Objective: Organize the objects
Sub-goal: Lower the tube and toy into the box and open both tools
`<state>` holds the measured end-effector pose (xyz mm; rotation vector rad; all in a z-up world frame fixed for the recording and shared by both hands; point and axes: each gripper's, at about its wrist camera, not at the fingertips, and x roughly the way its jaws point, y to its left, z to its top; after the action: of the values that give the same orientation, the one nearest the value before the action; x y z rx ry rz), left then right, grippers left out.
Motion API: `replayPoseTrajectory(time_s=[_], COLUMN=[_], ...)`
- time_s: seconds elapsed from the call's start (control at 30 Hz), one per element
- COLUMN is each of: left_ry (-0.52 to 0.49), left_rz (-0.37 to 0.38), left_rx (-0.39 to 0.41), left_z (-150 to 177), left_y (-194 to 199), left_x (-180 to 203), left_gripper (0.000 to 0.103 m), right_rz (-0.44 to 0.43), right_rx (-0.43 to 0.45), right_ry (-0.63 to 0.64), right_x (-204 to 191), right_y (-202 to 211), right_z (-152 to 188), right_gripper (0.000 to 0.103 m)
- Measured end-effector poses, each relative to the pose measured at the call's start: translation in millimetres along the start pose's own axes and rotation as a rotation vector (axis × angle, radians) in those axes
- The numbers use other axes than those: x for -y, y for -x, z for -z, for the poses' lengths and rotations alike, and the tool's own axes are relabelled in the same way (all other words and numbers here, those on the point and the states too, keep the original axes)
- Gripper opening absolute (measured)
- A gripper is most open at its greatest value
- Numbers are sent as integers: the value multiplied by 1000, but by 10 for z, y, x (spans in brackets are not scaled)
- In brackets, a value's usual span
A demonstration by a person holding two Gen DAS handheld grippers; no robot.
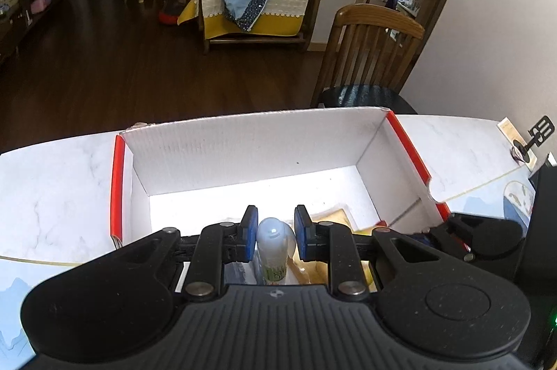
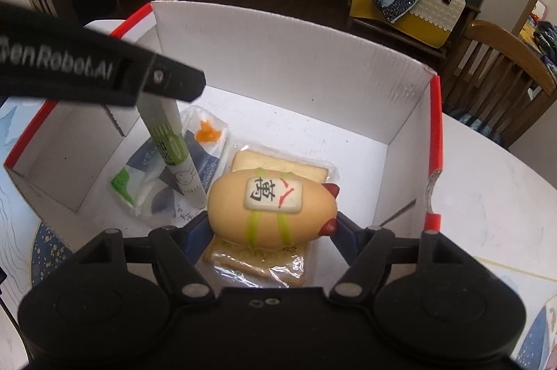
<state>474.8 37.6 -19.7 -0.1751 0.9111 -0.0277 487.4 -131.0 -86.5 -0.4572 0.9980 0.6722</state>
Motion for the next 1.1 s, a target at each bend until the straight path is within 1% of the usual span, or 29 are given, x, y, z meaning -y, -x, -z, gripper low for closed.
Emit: replayPoseTrajectory(time_s=[0.2,0.3,0.33,0.37,0.4,0.43,0.57,0.73,0.93,1.1], left_ry=[7,10,3,-5,-7,-3,23,18,11,-4], left_rz=[-24,-45,-59,-69,-74,-74,-60,-57,-59,-55], left_rx=[-13,-45,-49,-49,-48,-44,-39,-25,14,62], left_z=[-66,-81,-72,-62,-50,-35,4,50,126,189], left_y=[-84,-151,-169,-179,-186,-187,-162,-57,217,505], left_x=[-70,-115,-121,-128,-135,-151,-208,-201,-204,-154], left_gripper=[21,26,33,47,57,64,64,64,64,64], right_rz=[-3,-9,-10,-13,-18,-25,-30,-58,-74,-76], right_rx=[8,25,32,42,52,57,74,104,153,187], right_ry=[-4,-1,1,3,3,3,15,4,12,10], right_x=[12,4,9,13,18,22,45,68,31,17], right_y=[-31,-2,20,45,73,107,206,398,706,955], right_z=[10,21,23,22,25,32,55,100,182,269], right_gripper=[74,77,80,83,85,85,85,85,85,85])
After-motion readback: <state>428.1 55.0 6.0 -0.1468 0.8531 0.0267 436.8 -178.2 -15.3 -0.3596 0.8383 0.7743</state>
